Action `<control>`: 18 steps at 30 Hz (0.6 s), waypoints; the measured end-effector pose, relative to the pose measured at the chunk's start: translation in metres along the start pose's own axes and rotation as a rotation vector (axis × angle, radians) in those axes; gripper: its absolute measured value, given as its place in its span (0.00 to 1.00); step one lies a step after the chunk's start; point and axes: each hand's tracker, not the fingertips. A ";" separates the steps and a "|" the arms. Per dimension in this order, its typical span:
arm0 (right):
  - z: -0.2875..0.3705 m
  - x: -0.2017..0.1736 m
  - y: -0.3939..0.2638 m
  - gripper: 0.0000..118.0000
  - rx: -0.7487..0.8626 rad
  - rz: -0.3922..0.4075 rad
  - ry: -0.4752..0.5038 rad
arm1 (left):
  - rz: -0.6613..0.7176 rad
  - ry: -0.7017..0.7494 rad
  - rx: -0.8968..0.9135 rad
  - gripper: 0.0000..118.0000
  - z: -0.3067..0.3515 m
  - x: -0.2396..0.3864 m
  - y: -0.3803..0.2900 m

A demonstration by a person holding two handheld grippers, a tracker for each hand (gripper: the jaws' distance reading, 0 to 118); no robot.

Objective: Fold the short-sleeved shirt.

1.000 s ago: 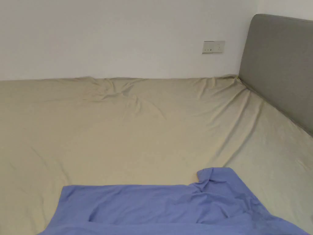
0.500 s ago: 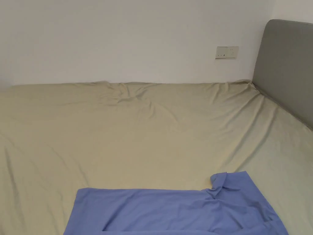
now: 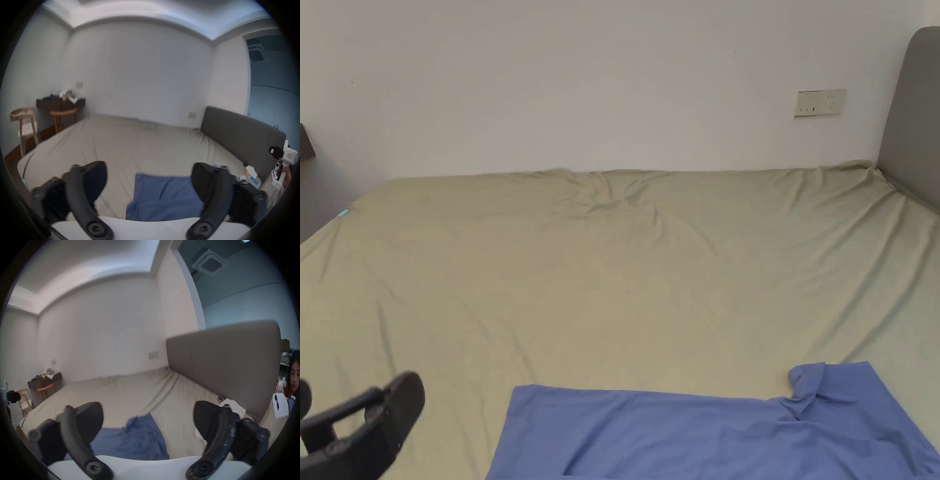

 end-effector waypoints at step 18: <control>-0.046 -0.014 -0.009 0.01 0.003 0.042 -0.060 | 0.075 -0.160 -0.367 0.00 -0.254 -0.013 -0.050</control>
